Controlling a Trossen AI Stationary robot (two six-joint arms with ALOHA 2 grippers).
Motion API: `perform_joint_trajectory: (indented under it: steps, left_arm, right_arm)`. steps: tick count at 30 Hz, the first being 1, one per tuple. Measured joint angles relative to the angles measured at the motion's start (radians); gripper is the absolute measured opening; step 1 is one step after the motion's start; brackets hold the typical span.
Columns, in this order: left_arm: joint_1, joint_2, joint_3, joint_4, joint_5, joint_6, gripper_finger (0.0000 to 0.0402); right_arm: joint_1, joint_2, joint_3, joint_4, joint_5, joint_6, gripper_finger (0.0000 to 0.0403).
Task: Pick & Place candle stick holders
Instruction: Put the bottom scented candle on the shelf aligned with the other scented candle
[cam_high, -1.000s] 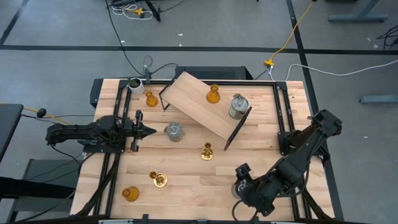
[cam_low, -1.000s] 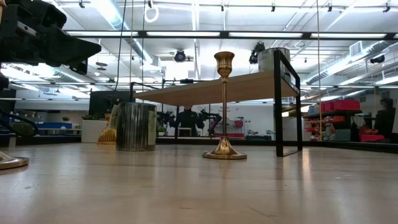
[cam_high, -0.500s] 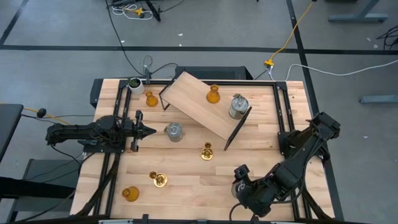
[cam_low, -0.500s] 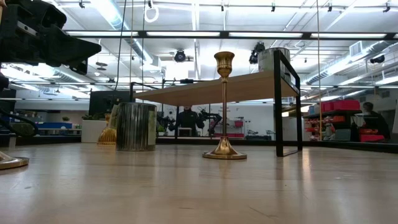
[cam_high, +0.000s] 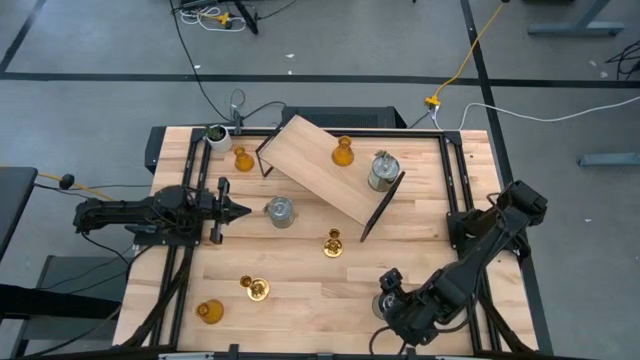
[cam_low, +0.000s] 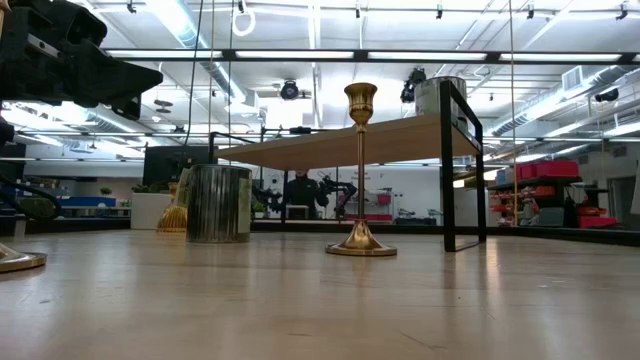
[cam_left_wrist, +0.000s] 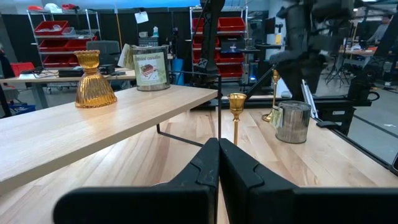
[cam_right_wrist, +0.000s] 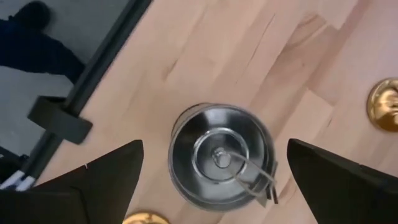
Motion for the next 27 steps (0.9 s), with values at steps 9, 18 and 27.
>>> perform_joint_trajectory:
  steps: [9,18,27]
  left_arm:
    - [0.000,0.000,0.000,0.000,0.000,0.000,0.0012]
    - [0.000,0.000,0.000,0.000,0.000,0.000,0.0012]
    - [0.000,0.000,0.000,0.000,0.000,0.000,0.0012]
  right_arm:
    - [-0.002,-0.001,-0.059,0.078,0.002,-0.046,0.0400]
    - [-0.024,-0.001,-0.102,0.115,-0.007,-0.052,0.0400]
    - [-0.027,-0.002,-0.145,0.131,-0.042,-0.052,0.0400]
